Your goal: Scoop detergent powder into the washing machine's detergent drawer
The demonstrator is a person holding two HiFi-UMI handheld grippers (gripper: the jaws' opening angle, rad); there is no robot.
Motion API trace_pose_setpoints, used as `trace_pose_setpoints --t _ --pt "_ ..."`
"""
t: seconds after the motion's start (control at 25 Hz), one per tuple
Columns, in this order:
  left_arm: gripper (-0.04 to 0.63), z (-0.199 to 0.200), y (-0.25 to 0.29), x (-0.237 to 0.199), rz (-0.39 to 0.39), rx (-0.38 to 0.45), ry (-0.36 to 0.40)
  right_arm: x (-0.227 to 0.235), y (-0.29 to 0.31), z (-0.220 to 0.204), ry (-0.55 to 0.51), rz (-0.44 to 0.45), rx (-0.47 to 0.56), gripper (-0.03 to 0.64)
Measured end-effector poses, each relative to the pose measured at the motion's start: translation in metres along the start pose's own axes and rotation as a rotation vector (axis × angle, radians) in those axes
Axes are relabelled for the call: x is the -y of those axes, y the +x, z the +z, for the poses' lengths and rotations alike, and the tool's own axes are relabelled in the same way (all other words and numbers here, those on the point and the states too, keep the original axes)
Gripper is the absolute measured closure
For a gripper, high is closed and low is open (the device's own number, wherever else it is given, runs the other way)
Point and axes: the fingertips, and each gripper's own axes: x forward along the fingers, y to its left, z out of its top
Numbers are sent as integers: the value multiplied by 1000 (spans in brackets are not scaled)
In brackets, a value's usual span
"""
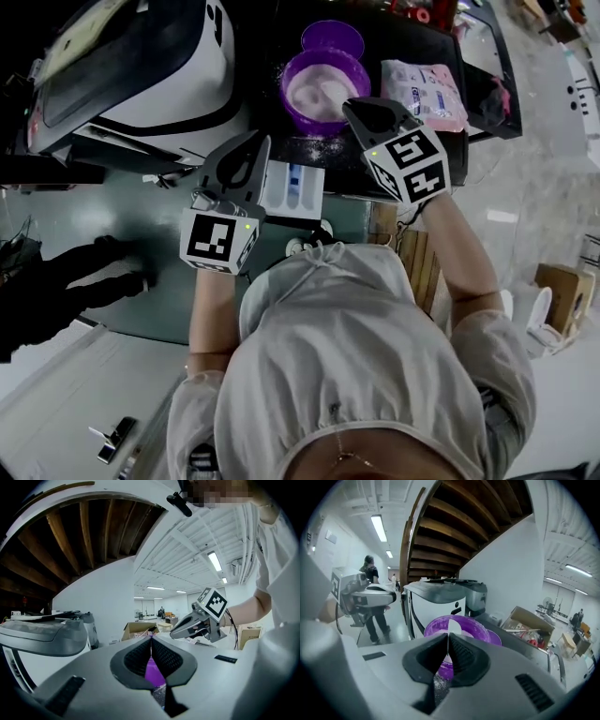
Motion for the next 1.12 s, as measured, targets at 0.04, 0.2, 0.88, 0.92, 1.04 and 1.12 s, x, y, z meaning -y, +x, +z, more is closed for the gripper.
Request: trace_pose_setpoints --t 0.04,0.2,0.88,0.92,1.04,1.12 --pt "574 -1 4 -1 1 -4 0 3 7 -2 -12 18 -35 604" --pt "574 -5 14 -6 4 -14 -2 12 27 -14 -25 81 -161 604" --pt "574 -11 14 -17 2 -29 -12 9 59 -34 -139 233 -534 604" --pt "574 -11 13 -19 2 -22 -9 8 60 -35 -131 242 -542 604" --pt "574 -10 12 -21 3 0 -7 2 58 -37 -59 286 -548 604" --pt "574 -12 10 -21 -1 -3 -10 -1 57 -37 10 318 -545 604"
